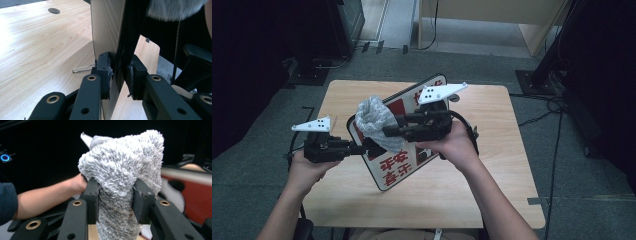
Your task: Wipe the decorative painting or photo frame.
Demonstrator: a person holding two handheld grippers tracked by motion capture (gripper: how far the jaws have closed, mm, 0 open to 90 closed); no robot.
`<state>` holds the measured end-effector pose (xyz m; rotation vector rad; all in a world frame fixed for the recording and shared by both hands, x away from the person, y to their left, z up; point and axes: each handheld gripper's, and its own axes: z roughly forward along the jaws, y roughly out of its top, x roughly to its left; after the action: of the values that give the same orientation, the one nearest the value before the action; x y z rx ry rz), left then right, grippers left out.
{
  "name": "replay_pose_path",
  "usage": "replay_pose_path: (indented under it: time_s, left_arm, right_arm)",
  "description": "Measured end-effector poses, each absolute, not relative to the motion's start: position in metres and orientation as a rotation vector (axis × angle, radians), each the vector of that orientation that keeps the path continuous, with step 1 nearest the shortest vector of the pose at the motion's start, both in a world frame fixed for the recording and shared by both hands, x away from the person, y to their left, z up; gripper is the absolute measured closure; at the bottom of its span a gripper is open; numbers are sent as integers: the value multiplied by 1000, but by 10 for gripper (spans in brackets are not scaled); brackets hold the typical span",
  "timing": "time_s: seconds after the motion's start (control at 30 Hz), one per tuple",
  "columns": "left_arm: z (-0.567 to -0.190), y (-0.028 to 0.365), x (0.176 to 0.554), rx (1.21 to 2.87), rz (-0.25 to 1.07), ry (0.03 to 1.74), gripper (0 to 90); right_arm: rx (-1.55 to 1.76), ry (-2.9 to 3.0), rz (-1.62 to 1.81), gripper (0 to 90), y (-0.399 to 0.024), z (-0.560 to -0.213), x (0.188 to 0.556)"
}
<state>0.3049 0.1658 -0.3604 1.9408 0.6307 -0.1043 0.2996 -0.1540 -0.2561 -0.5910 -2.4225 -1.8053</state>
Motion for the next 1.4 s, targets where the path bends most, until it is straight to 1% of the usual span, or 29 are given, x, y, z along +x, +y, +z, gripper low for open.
replay_pose_path:
  time_s: [0.27,0.37,0.8,1.17,1.4]
  left_arm:
    - [-361,166,305,1936,-106,633,751]
    - [-361,166,305,1938,-105,630,751]
    - [-361,167,306,1938,-93,631,755]
    - [-361,167,306,1942,-85,628,760]
    - [-361,167,306,1947,-80,625,762]
  right_arm:
    - [-616,-2473,-1838,628,-140,-217,316]
    - [-648,-2510,-1821,628,-131,-209,323]
    - [-722,-2522,-1686,623,-98,-223,343]
    - [-725,-2544,-1616,621,-84,-227,342]
    - [-728,-2573,-1594,586,-79,-228,341]
